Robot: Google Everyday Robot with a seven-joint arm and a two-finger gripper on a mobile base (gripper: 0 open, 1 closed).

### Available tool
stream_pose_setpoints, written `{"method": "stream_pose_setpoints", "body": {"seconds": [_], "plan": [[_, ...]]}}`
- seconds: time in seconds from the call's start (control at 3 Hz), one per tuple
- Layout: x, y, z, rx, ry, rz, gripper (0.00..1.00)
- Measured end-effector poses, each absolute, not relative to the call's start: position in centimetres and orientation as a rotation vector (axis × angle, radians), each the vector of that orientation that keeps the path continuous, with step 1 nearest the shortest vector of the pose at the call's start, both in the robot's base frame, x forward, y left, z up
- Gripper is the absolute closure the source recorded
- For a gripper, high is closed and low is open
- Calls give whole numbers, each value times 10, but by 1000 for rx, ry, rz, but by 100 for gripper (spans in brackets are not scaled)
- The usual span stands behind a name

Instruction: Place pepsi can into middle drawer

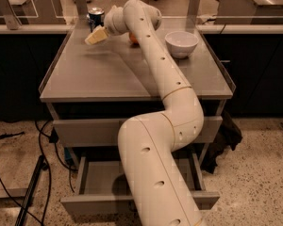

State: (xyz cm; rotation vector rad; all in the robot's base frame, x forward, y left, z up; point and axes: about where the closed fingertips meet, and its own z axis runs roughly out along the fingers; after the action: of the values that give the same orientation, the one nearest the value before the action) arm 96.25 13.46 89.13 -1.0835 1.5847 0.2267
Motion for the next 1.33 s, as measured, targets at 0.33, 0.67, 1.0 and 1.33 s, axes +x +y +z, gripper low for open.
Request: {"method": "stream_pose_setpoints", "body": {"seconds": [0.33, 0.67, 1.0, 1.33], "plan": [[964, 140, 898, -1079, 1550, 220, 0], [967, 145, 902, -1090, 1494, 210, 0], [968, 144, 902, -1115, 1454, 181, 0], [967, 138, 904, -1164, 1440, 129, 0]]}}
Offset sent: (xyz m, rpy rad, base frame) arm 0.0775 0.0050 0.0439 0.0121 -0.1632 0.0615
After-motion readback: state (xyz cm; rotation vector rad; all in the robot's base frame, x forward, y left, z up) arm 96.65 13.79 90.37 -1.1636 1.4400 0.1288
